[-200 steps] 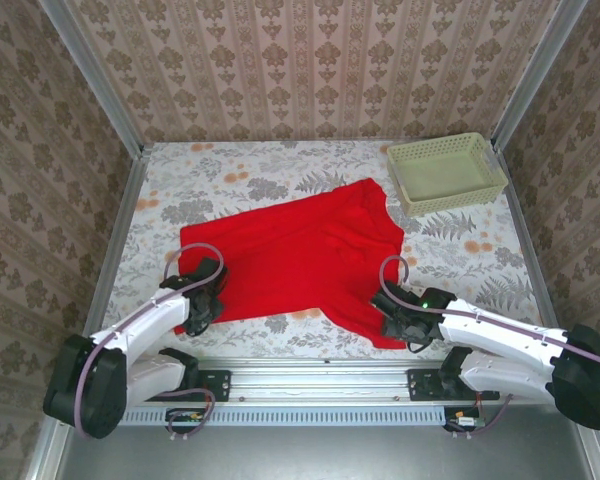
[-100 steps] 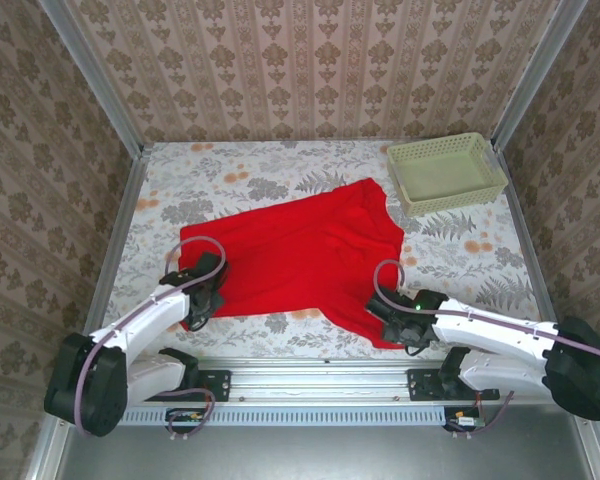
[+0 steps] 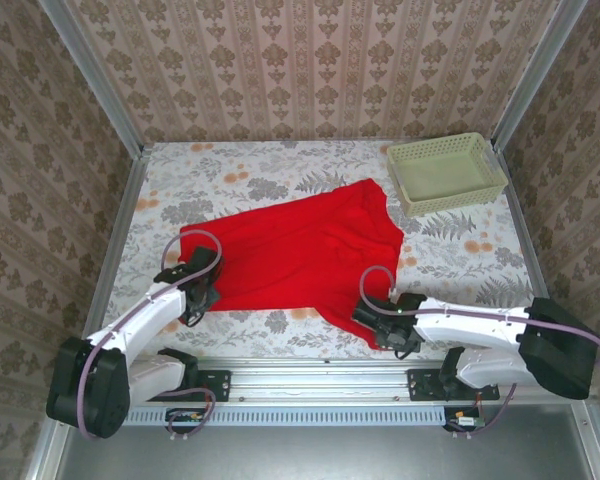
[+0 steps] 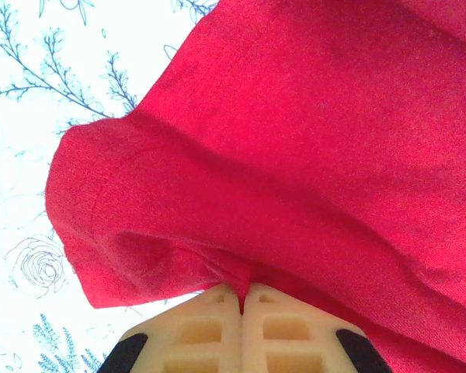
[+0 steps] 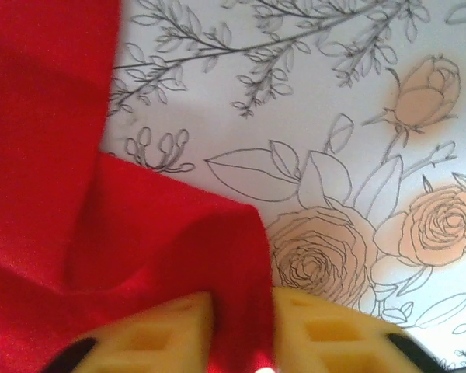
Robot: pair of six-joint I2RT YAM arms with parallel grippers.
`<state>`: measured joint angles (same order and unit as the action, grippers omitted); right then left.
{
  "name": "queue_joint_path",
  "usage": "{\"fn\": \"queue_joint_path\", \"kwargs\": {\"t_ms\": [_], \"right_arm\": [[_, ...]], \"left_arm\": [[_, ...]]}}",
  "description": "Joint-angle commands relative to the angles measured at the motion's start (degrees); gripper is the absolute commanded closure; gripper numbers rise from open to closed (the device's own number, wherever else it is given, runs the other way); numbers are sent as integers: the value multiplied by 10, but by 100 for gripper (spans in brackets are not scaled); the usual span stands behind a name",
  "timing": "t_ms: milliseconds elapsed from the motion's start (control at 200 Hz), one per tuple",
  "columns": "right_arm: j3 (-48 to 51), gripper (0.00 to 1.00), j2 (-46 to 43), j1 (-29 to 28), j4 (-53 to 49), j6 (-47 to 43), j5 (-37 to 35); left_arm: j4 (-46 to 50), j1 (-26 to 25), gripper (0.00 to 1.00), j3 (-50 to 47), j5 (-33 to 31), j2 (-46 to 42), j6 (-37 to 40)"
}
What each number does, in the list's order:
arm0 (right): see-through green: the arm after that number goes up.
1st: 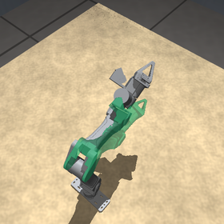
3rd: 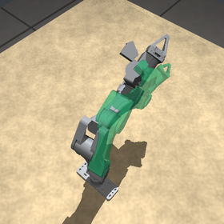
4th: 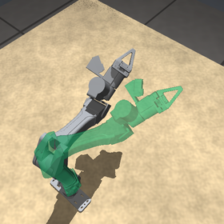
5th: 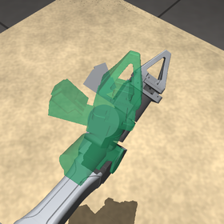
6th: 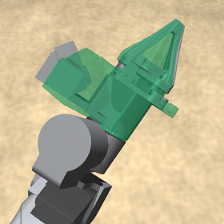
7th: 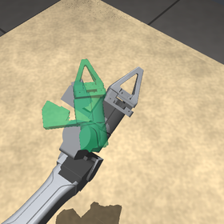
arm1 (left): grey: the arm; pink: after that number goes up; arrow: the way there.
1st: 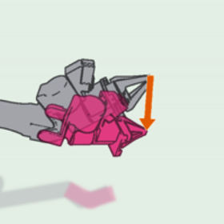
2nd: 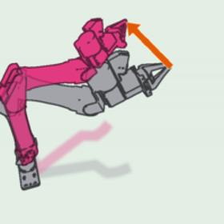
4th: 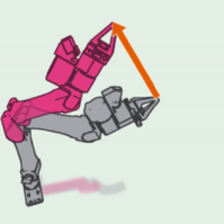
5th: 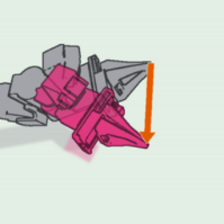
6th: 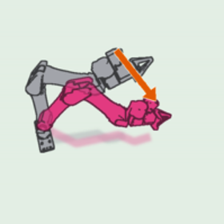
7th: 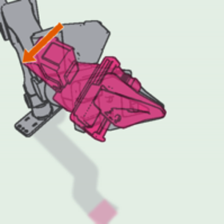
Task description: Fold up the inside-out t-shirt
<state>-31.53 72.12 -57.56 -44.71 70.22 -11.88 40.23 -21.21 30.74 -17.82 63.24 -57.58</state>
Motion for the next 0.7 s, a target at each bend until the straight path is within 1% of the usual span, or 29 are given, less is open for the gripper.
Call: {"fn": "queue_joint_path", "kwargs": {"t_ms": [0,35,100,265,355,425,535,620,695], "right_arm": [[6,90,30,-12,5,15,0],[-4,95,22,-14,-21,16,-16],[-21,100,-6,-14,-67,16,-44],[-89,100,-98,-10,-210,11,-120],[-130,100,-138,5,-254,-12,-145],[-156,100,-152,47,-242,-67,-135],[-197,100,-146,151,-176,-182,-90],[-259,100,-108,215,-132,-257,-64],[-330,100,-49,252,-110,-307,-52]], "left_arm": [[12,7,100,23,-8,-9,26],[16,7,100,25,-10,-10,29],[23,7,100,29,-14,-12,34],[39,4,100,38,-2,-28,32],[50,-9,100,44,5,-44,19],[53,-14,100,47,15,-50,11],[35,5,100,53,40,-41,19],[15,35,100,68,64,-23,36],[2,65,100,89,79,0,52]]}}
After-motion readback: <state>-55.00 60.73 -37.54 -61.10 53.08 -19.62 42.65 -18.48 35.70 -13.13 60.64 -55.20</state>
